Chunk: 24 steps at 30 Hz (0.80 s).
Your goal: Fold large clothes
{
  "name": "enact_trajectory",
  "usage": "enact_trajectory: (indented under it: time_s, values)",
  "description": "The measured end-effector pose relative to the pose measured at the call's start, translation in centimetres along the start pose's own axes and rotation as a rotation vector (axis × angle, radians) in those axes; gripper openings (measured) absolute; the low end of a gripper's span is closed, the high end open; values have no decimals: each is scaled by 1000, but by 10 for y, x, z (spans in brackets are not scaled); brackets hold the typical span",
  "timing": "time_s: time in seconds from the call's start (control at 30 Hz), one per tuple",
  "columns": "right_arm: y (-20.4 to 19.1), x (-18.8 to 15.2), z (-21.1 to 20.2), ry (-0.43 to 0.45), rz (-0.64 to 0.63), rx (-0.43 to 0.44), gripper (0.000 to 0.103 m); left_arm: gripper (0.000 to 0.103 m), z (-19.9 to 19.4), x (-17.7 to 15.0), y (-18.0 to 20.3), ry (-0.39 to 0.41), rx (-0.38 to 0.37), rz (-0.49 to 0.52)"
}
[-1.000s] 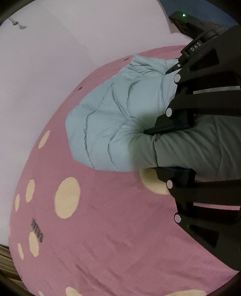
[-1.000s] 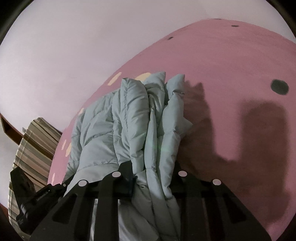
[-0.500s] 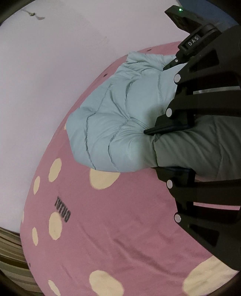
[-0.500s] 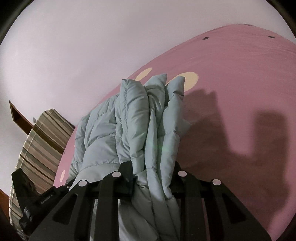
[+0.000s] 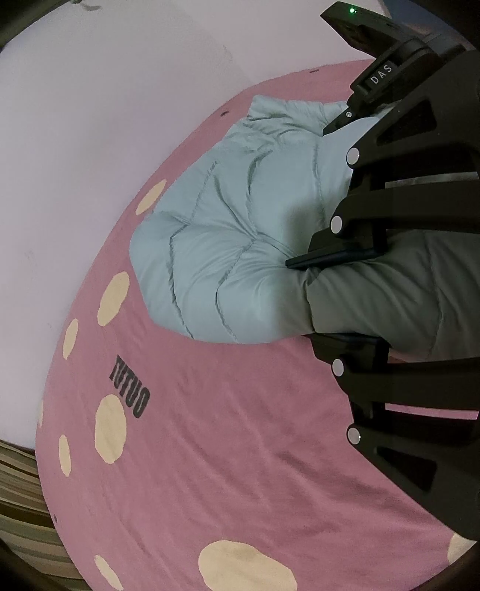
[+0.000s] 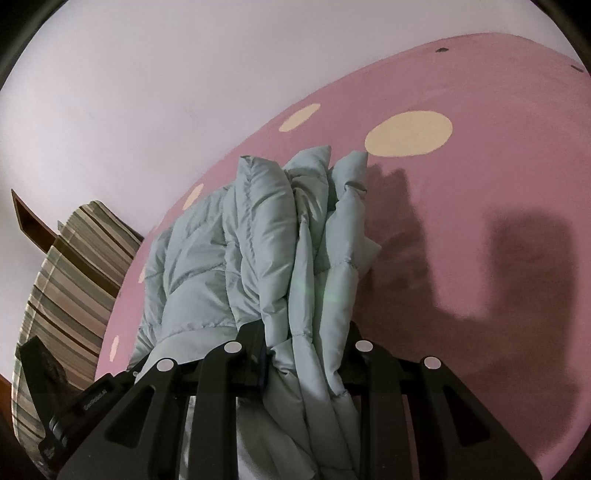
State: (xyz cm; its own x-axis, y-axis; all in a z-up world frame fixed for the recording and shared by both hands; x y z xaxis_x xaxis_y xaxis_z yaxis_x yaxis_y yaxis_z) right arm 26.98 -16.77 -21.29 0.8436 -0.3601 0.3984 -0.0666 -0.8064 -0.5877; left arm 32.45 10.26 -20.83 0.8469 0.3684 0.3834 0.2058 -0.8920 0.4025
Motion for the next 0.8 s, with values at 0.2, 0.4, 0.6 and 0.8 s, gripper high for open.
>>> enact_trajectory:
  time_s: [0.2,0.4,0.6,0.8]
  values:
    - [6,-4,11,-15,12,-10,24,28,7,-1,-1,11,23,23]
    - [5,-6,15,-15,14,-11,24,28,7,-1,-2,12,26,25]
    - [2,-6,21,-14,16,-10,24,28,6,-2,-1,14,29,28]
    - [0,-8,23,-12,18,-12,24,28,7,-2,-2,17,34,34]
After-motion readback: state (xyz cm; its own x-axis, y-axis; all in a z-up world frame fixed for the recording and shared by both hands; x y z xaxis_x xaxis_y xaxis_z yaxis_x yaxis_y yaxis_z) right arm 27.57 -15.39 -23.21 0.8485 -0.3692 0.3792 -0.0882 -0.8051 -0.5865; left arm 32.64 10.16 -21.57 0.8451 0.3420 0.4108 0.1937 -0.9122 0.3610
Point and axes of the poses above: each gripper's, at about its wrist camera, not at the fingertips, and z roughly the way its jaws point, y to its right, x to its top, the point moved 1 cm from there along z, roughly the way its jaws point, and after that the axes turned 11 degrees about -y, right-handed, at the moved point
